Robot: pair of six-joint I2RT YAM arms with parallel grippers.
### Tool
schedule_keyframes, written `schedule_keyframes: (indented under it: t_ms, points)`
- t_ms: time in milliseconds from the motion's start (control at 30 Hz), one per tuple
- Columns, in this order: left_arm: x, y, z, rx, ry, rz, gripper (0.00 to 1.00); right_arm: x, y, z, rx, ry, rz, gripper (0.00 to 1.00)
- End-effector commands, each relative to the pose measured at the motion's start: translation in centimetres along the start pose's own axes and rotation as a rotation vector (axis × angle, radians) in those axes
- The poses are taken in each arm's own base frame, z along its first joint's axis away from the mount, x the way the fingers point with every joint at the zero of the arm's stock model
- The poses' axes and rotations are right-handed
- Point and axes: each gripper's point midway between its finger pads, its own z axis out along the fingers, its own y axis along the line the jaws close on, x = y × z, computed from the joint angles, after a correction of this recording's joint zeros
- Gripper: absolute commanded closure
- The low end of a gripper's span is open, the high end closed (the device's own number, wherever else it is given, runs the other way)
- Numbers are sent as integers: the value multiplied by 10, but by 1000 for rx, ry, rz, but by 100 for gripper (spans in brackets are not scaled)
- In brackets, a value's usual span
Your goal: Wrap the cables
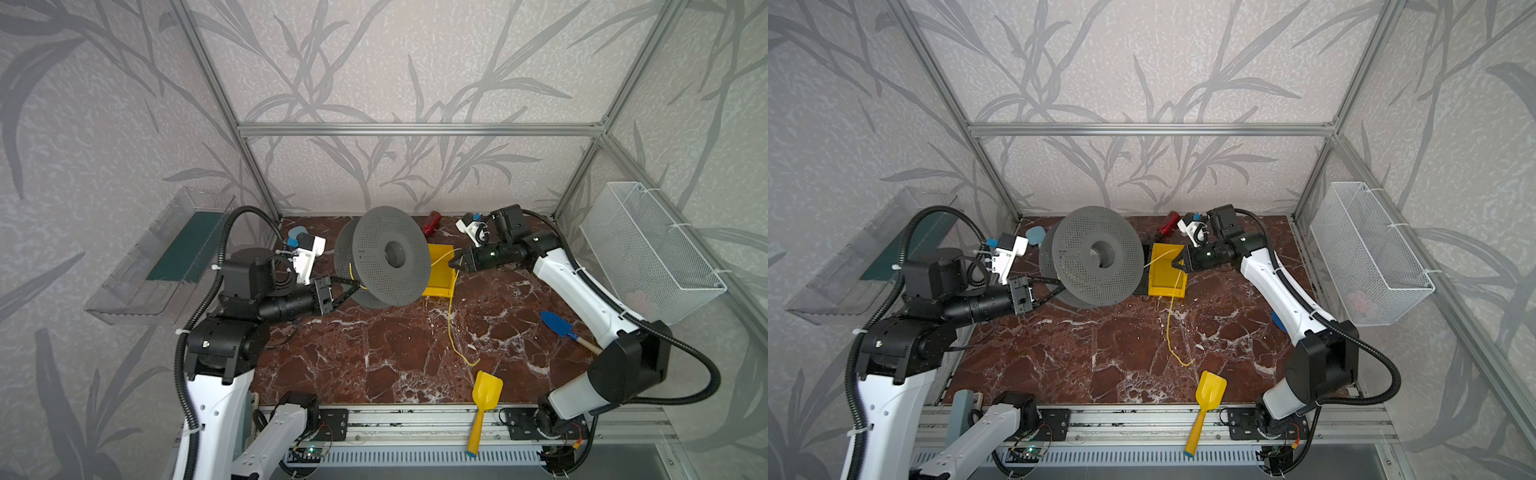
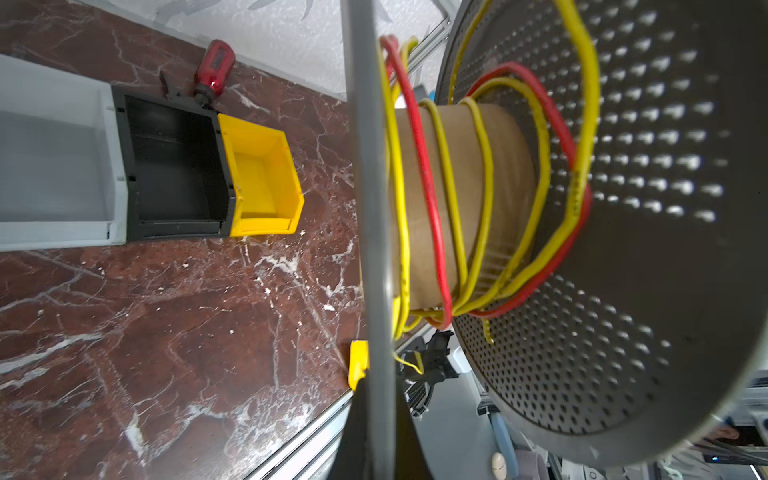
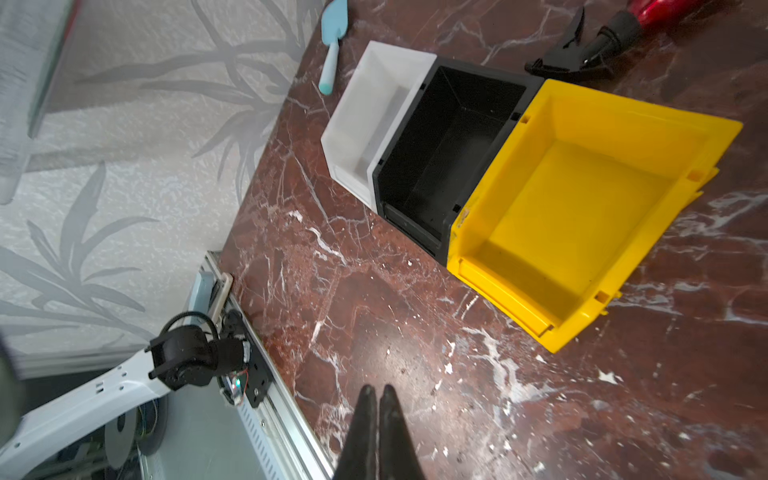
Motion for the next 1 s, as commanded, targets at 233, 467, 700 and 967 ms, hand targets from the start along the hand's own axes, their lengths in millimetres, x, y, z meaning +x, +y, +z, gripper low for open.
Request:
schedule_keyframes:
  t_ms: [233, 467, 700, 967]
  points:
    - [54, 41, 29, -208, 249, 307, 100, -12, -39, -8, 182, 200, 56, 100]
    - [87, 111, 85, -621, 546, 461, 100, -8, 28, 4, 69, 340, -71, 100]
    - [53, 140, 99, -950, 480, 571, 100, -9, 59, -12, -48, 290, -60, 100]
    - [42, 137, 148, -959, 340, 395, 100, 13, 126, -16, -326, 322, -60, 100]
